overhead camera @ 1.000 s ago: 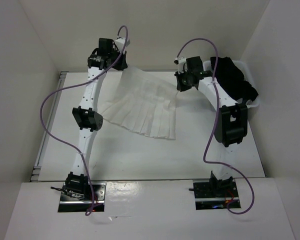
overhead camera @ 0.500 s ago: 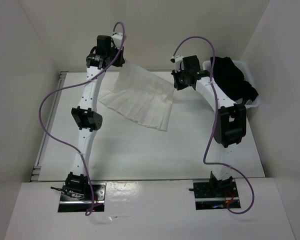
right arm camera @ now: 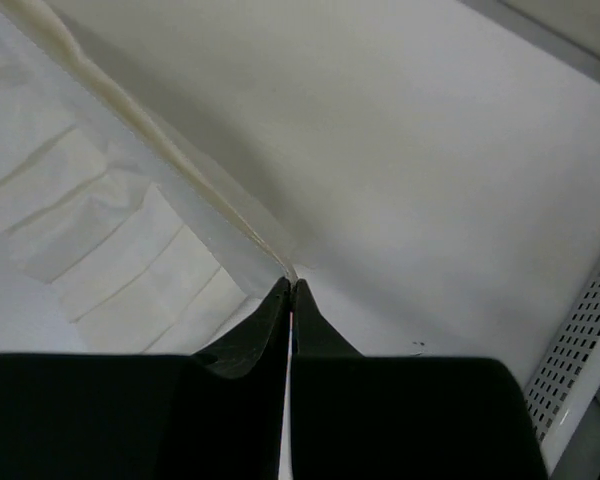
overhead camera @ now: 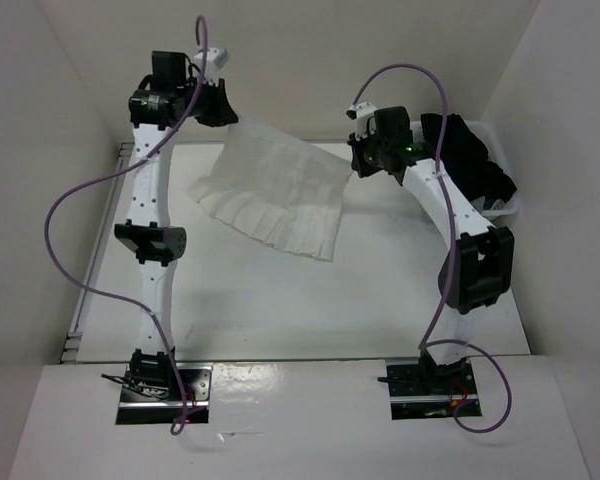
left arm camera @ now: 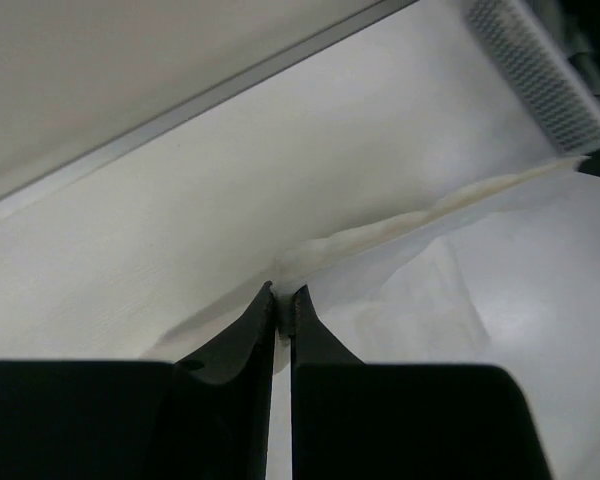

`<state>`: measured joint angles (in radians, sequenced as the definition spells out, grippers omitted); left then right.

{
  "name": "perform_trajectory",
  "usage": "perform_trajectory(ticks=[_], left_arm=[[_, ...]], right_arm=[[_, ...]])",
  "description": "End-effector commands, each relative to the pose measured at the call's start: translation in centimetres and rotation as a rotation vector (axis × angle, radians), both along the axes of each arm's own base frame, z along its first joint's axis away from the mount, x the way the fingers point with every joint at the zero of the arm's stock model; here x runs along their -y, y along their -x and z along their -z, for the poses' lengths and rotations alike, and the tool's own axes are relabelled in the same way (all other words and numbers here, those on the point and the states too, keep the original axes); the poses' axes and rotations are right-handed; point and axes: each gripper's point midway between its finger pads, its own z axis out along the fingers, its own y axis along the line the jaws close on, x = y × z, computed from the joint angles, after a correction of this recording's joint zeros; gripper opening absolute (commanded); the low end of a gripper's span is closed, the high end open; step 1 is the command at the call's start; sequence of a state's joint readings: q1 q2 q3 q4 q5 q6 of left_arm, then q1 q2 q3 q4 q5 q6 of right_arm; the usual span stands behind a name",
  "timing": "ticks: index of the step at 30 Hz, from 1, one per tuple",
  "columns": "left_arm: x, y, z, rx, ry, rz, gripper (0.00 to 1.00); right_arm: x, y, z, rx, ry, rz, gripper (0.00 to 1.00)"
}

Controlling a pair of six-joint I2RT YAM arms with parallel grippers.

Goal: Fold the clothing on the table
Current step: Flatten the skirt out

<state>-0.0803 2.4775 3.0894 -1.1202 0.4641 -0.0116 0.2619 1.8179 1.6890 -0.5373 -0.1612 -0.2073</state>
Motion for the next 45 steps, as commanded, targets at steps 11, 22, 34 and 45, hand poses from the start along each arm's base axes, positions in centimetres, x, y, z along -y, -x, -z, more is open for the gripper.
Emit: perform_trajectory(ticks=[11,22,34,45], left_arm=[[-2.2,21.6,-19.8,0.406,-0.054,0.289,0.0],[-3.2,25.4,-4.6,0.201,-0.06,0.124,0.0],[-4.3,30.3,1.2,0.046,-0.207,0.051,0.0],[-8.6,32.6,1.2,0.071,-0.199,-0.127,0.0]], right_arm=[[3.9,10.8,-9.4,0.172,0.038,-0.085,0.0],[5.6,17.2,-10.8,0.202,-0.03,-0.162,0.0],[4.6,16.2,-7.2,0.104,-0.078,-0.191,0.0],[3.2,14.2,-4.4,-0.016,-0.128,-0.209,0.27]])
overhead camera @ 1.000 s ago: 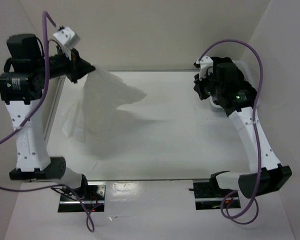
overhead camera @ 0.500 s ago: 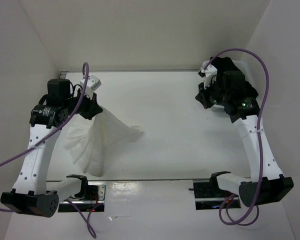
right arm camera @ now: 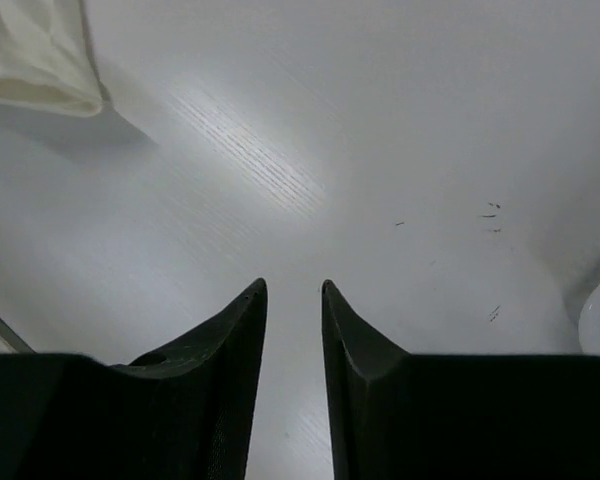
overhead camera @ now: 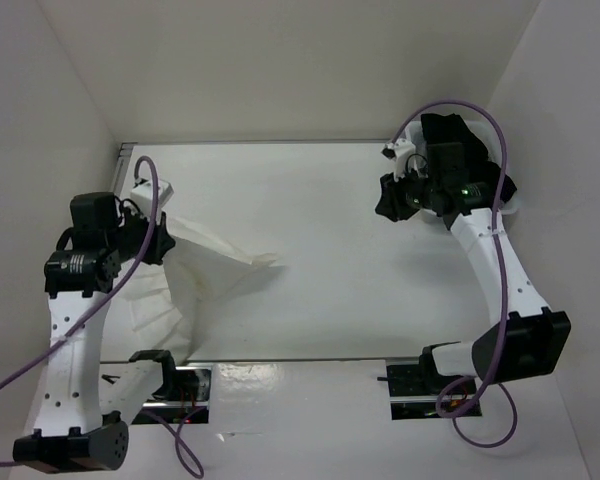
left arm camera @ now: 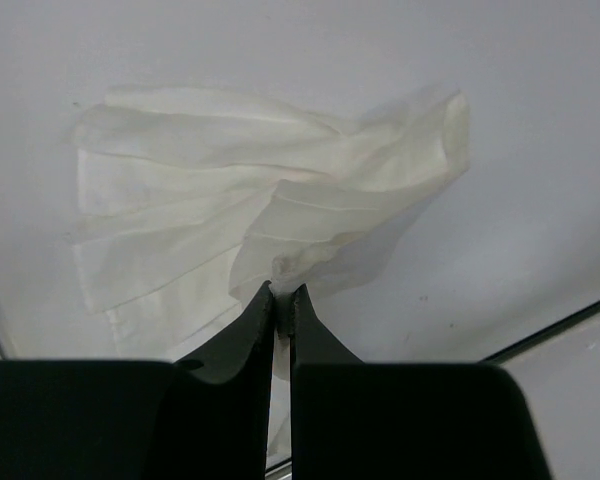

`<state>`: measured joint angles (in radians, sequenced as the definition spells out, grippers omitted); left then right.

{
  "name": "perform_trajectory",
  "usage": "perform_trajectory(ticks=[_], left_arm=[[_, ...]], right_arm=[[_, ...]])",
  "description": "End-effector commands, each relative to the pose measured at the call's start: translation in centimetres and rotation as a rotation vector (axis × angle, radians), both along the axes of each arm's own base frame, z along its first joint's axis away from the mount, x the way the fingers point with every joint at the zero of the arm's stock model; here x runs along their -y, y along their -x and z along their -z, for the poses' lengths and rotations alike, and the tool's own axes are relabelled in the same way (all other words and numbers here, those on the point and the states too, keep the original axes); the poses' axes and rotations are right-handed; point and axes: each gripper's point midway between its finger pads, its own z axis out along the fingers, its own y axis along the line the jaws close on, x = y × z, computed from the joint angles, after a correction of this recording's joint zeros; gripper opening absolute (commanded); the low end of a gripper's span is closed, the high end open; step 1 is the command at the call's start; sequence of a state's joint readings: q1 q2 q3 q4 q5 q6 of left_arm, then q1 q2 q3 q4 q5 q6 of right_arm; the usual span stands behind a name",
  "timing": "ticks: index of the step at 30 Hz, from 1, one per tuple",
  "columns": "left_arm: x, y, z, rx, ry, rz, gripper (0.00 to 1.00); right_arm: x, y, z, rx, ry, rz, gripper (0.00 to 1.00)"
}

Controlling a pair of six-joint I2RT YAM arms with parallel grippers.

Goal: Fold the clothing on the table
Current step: Flatten the skirt out

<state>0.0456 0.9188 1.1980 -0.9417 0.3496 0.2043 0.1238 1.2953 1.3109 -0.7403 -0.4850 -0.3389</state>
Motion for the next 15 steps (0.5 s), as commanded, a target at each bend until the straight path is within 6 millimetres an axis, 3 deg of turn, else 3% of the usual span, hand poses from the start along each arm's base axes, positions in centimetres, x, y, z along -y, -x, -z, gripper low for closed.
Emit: perform_trajectory(ticks=[1,3,4,9,15], left_arm=[[-0.6,0.3,-2.4,0.118,0.02,-0.028,0.0],[-1.1,0.9,-1.7,0.112,0.032,-0.059,0.0],[-1.5,1.0,-1.8,0.126,0.029,-0.086,0.0],[-3.1,2.0,-4.0,0.231,0.015,-0.174,0.0],[-3.0,1.2,-6.4,0.28,0.065,-0.154,0.0]], right_arm=[[-0.7,-1.4,-0.9,0.027,0.001,-0.013,0.36],[-0.7,-1.8,0.1,0.002,0.023,-0.002,0.38],[-1.0,-1.7,0.9,-0.014,0.033,-0.007,0.44],[-1.4,-2.3,3.0,-0.076,0.044,-0.018,0.59],[-4.8,-2.6,5.6,-0.129,0.08,-0.126,0.71]])
